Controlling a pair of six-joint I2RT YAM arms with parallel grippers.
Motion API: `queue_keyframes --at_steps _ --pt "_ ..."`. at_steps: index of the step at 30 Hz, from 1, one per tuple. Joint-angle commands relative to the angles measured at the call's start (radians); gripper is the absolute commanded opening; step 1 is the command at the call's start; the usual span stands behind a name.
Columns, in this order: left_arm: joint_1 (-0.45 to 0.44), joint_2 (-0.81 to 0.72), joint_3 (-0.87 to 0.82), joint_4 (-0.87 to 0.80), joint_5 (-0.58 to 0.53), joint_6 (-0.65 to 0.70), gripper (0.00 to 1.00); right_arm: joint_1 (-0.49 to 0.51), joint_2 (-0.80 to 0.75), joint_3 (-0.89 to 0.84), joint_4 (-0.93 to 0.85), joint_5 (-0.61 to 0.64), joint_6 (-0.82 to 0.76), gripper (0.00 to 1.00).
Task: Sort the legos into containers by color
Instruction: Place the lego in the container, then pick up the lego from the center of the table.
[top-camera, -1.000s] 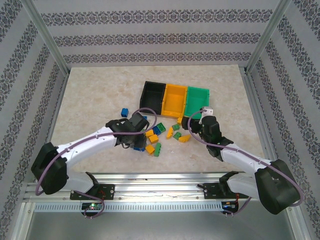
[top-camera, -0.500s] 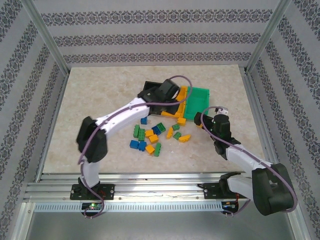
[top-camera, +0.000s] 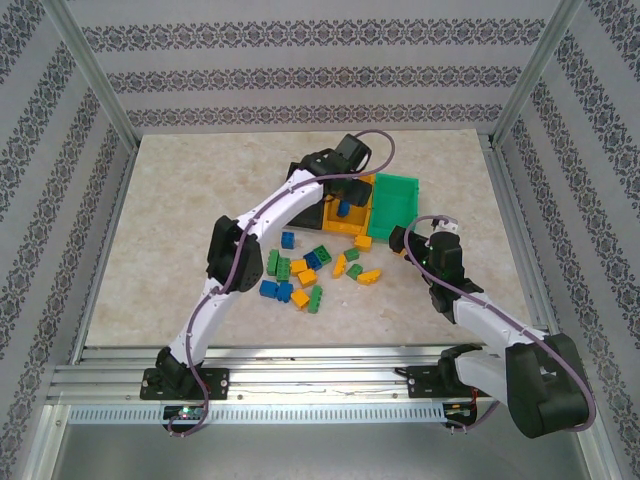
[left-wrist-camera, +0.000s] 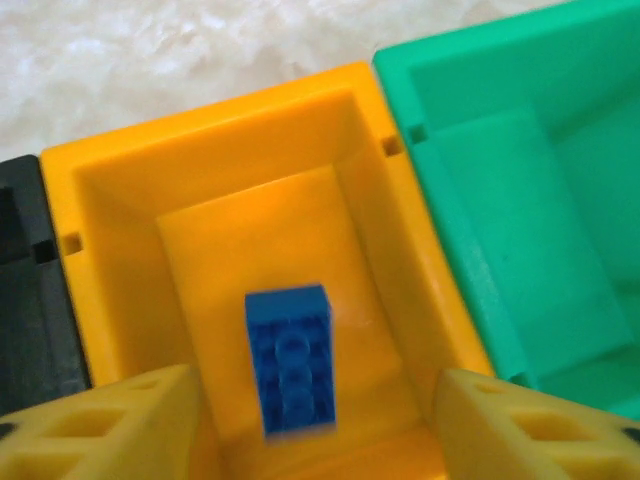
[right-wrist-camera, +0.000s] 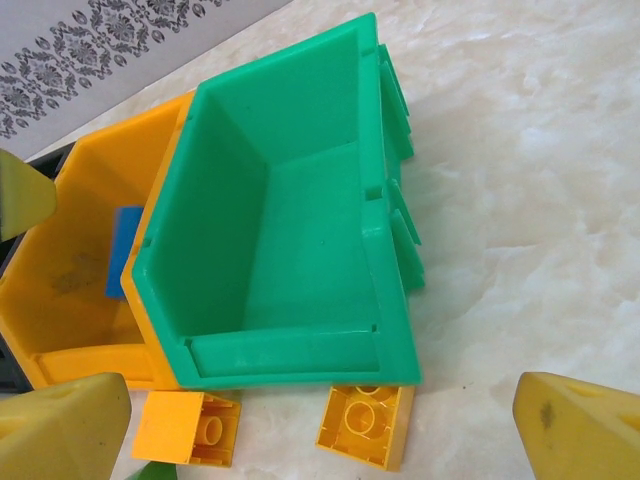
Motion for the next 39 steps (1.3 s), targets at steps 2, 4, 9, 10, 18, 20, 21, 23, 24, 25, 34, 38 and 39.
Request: queue_keyframes --at_steps 2,4,9,10,18,20,21,23,24,25,34,38,39 --pt "-0.035 -0.189 -0.195 0.008 0.017 -0.015 0.71 0.015 0.002 -0.007 0.012 -0.022 0.011 0.98" --pt "-0.049 -0.300 -0.370 0.082 0.013 -0.024 0.71 0.019 0.013 -0.003 0.013 -0.024 0.016 0.98" --pt "-0.051 -0.576 -0.845 0.298 0.037 -0.105 0.71 0.031 0.041 0.007 0.015 -0.043 0.022 0.98" --pt "-0.051 -0.624 -0.922 0.344 0.048 -0.120 0.71 0.036 0.045 0.007 0.018 -0.040 0.021 0.98" --pt "-0.051 -0.681 -1.085 0.357 0.075 -0.078 0.73 0.061 0.082 0.040 0.024 -0.034 0.016 0.98" --pt "-0.051 -0.630 -1.042 0.320 0.075 -0.026 0.76 0.061 0.094 0.045 0.025 -0.034 0.014 0.98" --pt "-0.051 -0.603 -1.020 0.305 0.078 -0.001 0.78 0.062 0.098 0.049 0.023 -0.034 0.014 0.98" --pt "-0.051 -0.543 -0.959 0.257 0.066 0.049 0.78 0.061 0.093 0.051 0.017 -0.036 0.009 0.98" --pt "-0.051 -0.512 -0.928 0.231 0.058 0.075 0.78 0.061 0.086 0.047 0.015 -0.032 0.008 0.98" --pt "-0.051 -0.490 -0.902 0.210 0.045 0.091 0.78 0.062 0.079 0.044 0.016 -0.025 0.006 0.98" --pt "-0.051 -0.334 -0.744 0.047 -0.033 0.225 0.75 0.052 0.057 0.037 0.007 -0.008 -0.005 0.98" --pt "-0.051 -0.312 -0.740 0.050 -0.035 0.252 0.75 0.050 0.060 0.039 0.006 -0.014 -0.004 0.98" --pt "-0.051 -0.302 -0.735 0.053 -0.025 0.256 0.75 0.051 0.059 0.039 0.006 -0.017 -0.003 0.98"
